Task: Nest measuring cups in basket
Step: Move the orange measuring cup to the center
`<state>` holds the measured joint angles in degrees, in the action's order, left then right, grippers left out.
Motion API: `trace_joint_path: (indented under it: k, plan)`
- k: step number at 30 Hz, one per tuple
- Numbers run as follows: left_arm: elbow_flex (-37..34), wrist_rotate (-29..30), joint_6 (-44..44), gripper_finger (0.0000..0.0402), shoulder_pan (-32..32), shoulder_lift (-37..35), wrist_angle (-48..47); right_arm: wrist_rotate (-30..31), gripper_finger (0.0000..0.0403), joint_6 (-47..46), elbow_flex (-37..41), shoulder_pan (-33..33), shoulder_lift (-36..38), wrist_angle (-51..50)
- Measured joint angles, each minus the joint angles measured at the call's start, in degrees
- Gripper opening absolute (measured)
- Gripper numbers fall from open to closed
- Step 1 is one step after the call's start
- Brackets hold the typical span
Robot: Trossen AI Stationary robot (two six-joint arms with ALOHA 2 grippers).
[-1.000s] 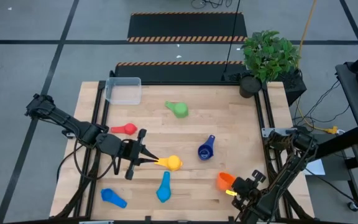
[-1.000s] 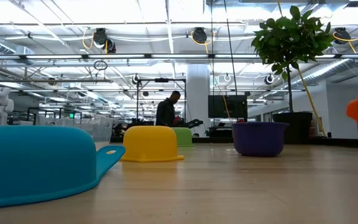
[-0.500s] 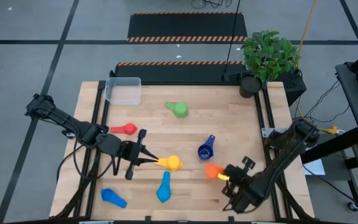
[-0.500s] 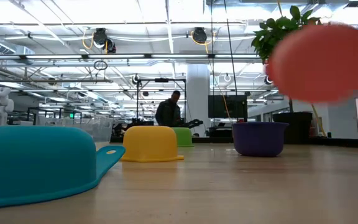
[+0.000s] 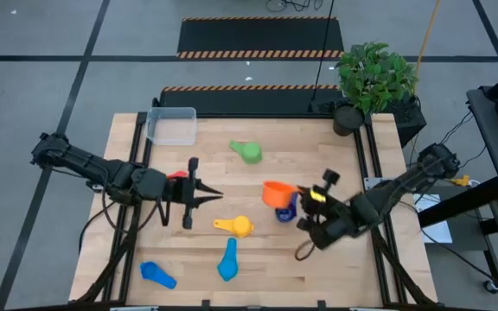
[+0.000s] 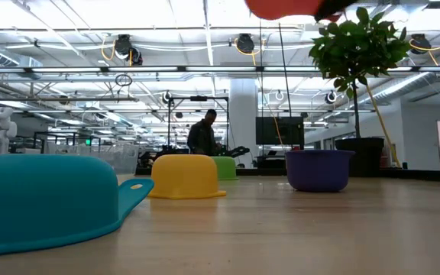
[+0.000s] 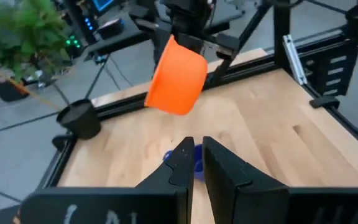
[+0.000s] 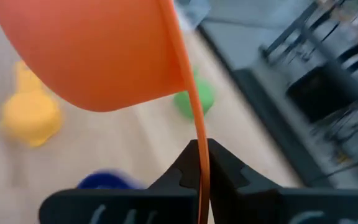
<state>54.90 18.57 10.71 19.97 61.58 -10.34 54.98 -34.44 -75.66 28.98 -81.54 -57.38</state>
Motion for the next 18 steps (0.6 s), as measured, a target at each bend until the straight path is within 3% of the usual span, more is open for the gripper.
trace_joint_path:
  k: [8,14,18]
  plan:
    - [0.0,-0.1,-8.8,0.0037,-4.3,-6.8,-7.8,2.0,0.0001,36.6,3.9,-11.4,-3.4,27.8]
    - [0.0,-0.2,-9.9,0.0037,-5.9,-10.3,-15.0,0.1,0.0002,66.7,16.3,-18.0,-4.8,59.9]
    - [0.0,0.3,-10.4,0.0037,-5.9,-10.6,-17.5,-7.3,0.0002,80.4,25.5,-21.5,-5.8,83.3]
